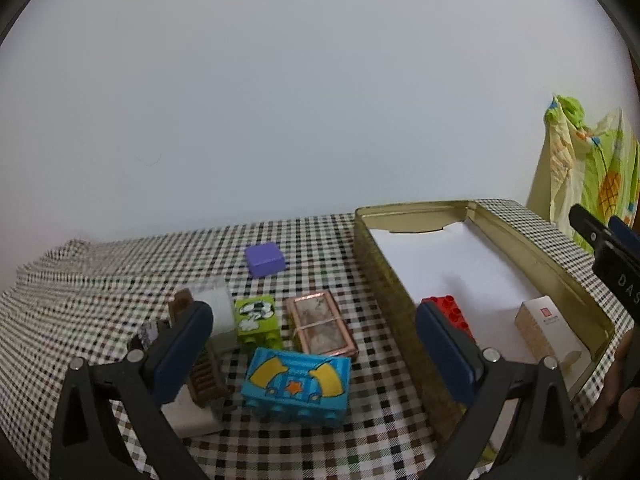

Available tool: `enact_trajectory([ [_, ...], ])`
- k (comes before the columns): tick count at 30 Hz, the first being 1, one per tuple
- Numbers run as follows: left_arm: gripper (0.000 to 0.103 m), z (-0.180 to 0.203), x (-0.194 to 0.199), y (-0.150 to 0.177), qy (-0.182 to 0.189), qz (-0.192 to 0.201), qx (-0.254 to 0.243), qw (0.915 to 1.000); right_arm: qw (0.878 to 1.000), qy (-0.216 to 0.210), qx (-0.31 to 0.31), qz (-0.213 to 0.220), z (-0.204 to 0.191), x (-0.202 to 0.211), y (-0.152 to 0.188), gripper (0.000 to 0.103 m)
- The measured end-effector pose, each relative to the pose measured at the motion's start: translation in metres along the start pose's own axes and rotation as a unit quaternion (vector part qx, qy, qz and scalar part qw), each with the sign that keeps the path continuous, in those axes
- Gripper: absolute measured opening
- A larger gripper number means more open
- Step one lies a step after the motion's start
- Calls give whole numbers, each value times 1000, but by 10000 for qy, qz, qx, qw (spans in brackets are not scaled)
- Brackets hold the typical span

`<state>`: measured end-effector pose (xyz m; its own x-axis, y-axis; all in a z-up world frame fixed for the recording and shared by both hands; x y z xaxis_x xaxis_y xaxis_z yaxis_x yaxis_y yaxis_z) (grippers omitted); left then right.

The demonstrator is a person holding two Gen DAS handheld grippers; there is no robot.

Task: Organize rigid objects
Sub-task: 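Grasp the white block with the left tool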

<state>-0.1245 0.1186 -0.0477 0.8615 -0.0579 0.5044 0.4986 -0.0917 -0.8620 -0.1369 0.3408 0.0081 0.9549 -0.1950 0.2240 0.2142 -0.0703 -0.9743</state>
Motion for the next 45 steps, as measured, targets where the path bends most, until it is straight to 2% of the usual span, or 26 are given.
enact_trajectory([
  [8,103,-22,-3,10,-58,-196,-17,9998,9998,131,-83,110,2,10,0,83],
  [15,103,-51,-8,29,-78,-710,158,9973,9997,46,-140,177,-10,23,1,83],
  [21,102,-74,-15,53,-14,-1271,446,9909,9994,-283,-115,168,-41,36,5,83],
  [26,102,-97,-18,68,-157,-1614,645,9847,9975,-694,-135,80,-69,43,11,83],
  [31,102,-111,-22,86,-149,-1997,651,9776,9949,-994,149,101,-98,51,15,83],
  [38,102,-125,-16,88,-223,-1983,682,9775,9927,-1153,353,6,-112,50,22,83],
  [39,98,-124,-15,88,-207,-1973,661,9779,9926,-1165,339,-23,-112,50,23,83],
  [41,85,-124,-14,86,-122,-1912,553,9799,9922,-1199,302,-122,-112,47,26,83],
  [43,67,-123,-12,86,-170,-1895,391,9809,9918,-1233,281,-199,-114,46,29,83],
  [45,60,-126,-12,83,-175,-1872,313,9817,9913,-1260,305,-209,-117,47,29,83],
])
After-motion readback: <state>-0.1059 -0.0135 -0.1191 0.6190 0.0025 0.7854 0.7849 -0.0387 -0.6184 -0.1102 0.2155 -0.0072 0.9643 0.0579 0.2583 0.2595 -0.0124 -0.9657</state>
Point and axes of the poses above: each gripper's, at about its wrist camera, not at the fingertips, and x roughly against the way its jaws point, z to its right, y to its underside, the point moved 10 cm from there along -x, roughly the way its jaws point, and after that the axes turned 5 degrees about -y, right-handed, at the moved point
